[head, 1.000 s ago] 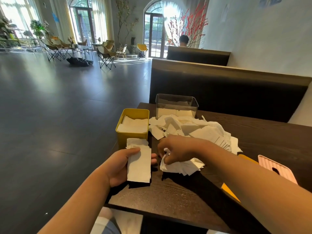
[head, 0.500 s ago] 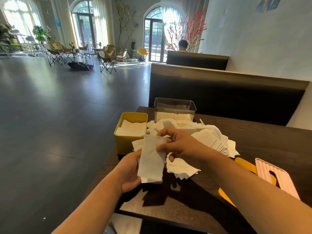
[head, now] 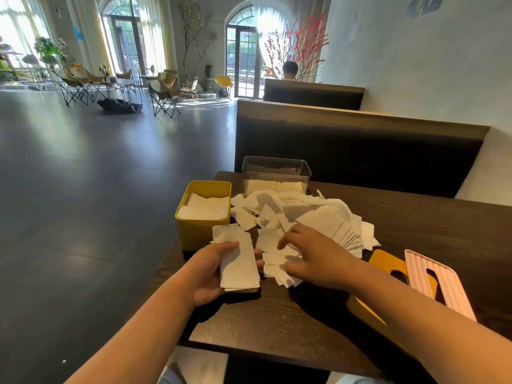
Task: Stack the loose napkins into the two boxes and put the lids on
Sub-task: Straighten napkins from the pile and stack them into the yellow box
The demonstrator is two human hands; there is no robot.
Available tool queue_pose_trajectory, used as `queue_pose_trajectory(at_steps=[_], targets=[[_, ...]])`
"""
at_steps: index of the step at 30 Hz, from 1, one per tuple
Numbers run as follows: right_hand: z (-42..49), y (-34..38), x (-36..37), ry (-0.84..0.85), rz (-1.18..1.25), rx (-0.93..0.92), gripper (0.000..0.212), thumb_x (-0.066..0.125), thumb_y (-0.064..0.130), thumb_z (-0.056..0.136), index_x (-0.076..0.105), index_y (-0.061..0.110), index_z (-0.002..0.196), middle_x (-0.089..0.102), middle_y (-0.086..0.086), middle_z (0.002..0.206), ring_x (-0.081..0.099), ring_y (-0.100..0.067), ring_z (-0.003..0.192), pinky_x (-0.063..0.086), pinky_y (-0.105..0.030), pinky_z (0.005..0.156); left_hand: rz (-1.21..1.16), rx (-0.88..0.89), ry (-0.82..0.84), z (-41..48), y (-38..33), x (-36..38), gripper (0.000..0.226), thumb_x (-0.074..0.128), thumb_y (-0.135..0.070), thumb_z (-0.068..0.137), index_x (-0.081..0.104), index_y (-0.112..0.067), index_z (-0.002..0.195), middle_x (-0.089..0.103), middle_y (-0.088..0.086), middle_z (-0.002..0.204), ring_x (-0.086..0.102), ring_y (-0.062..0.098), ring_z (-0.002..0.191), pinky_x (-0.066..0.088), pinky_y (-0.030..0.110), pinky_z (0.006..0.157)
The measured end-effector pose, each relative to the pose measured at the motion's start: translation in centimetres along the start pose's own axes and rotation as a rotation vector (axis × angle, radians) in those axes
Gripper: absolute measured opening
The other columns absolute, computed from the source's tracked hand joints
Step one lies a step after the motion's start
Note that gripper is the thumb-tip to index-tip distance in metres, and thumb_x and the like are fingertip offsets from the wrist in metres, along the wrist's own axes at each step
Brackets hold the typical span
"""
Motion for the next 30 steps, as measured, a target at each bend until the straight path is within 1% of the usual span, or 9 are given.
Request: queue_pose_trajectory(at_steps=[4,7,9,14,17,20,25,28,30], targets=[[-2.0,-2.0,1.4,0.222,-0.287,-0.063,0.057,0.071,0.038,0.092,0.05,0.035,0.145,0.045,0.012,0.143,0.045,-0.014,0.129,0.045,-0.031,0.106,0.099,-0.034,-0.092,0.2,-0.3,-0.2,0.019,0.05,-0.022,0.109,0.055,-0.01,0.123,0.075,0.026,0.117,0.074,0.043,0.108,0.052,0.064,0.103],[-2.1,-2.3,1.5,0.234,-0.382,-0.103,0.067,0.073,0.034,0.091,0.044,0.032,0.151,0.045,0.008,0.148,0.045,-0.018,0.132,0.045,-0.034,0.108,0.134,-0.042,-0.124,0.2,-0.7,0.6,0.019,0.052,-0.022,0.108,0.057,-0.01,0.123,0.074,0.028,0.116,0.075,0.044,0.104,0.057,0.06,0.094],[-1.8,-2.0,1.5,0.204,-0.399,-0.121,0.064,0.07,0.038,0.093,0.045,0.03,0.151,0.048,0.006,0.146,0.047,-0.018,0.129,0.046,-0.036,0.106,0.144,-0.042,-0.124,0.2,-0.9,1.3,0.022,0.052,-0.022,0.109,0.059,-0.008,0.125,0.074,0.027,0.116,0.074,0.043,0.102,0.058,0.058,0.09],[-1.4,-1.7,2.1,0.15,-0.37,-0.129,0.044,0.057,0.044,0.1,0.055,0.028,0.141,0.056,0.003,0.132,0.054,-0.019,0.116,0.05,-0.038,0.098,0.157,-0.077,-0.13,0.9,-0.7,2.1,0.022,0.056,-0.021,0.106,0.059,-0.01,0.125,0.076,0.025,0.108,0.074,0.042,0.099,0.059,0.057,0.086],[-1.4,-2.1,2.4,0.112,-0.333,-0.113,0.042,0.052,0.049,0.1,0.057,0.031,0.137,0.055,0.005,0.129,0.054,-0.018,0.116,0.048,-0.039,0.097,0.144,-0.109,-0.131,1.5,-0.3,1.8,0.028,0.055,-0.021,0.106,0.056,-0.009,0.131,0.076,0.027,0.111,0.075,0.045,0.101,0.057,0.067,0.09],[-1.4,-2.6,2.9,0.088,-0.303,-0.098,0.044,0.048,0.052,0.1,0.055,0.033,0.139,0.054,0.007,0.13,0.053,-0.016,0.116,0.046,-0.038,0.096,0.134,-0.132,-0.113,1.7,-0.1,2.0,0.028,0.051,-0.024,0.107,0.057,-0.007,0.13,0.075,0.027,0.113,0.072,0.044,0.109,0.051,0.072,0.097],[-1.9,-3.0,2.9,0.087,-0.208,-0.068,0.052,0.051,0.053,0.098,0.051,0.038,0.148,0.047,0.011,0.14,0.044,-0.013,0.127,0.036,-0.036,0.108,0.137,-0.088,-0.098,1.9,-0.6,2.8,0.023,0.046,-0.023,0.11,0.053,-0.014,0.13,0.077,0.022,0.112,0.071,0.041,0.113,0.049,0.066,0.104],[-2.4,-2.8,2.8,0.091,-0.157,-0.077,0.06,0.055,0.059,0.095,0.049,0.037,0.15,0.041,0.014,0.146,0.037,-0.01,0.133,0.029,-0.033,0.112,0.135,-0.065,-0.091,1.7,-0.9,3.3,0.012,0.044,-0.023,0.111,0.054,-0.017,0.113,0.078,0.021,0.113,0.07,0.041,0.114,0.049,0.065,0.105],[-2.6,-2.9,2.8,0.092,-0.132,-0.077,0.066,0.054,0.068,0.092,0.048,0.037,0.15,0.041,0.015,0.147,0.035,-0.01,0.134,0.027,-0.032,0.113,0.137,-0.053,-0.084,1.7,-1.0,3.7,0.015,0.044,-0.023,0.111,0.056,-0.015,0.113,0.078,0.02,0.112,0.07,0.041,0.112,0.051,0.062,0.102]])
Point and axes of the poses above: each hand's wrist, its own z-axis towards the middle knuckle, its own x-axis out of the palm, y = z × x, the point moved 8 cm from there along z, towards the middle knuckle
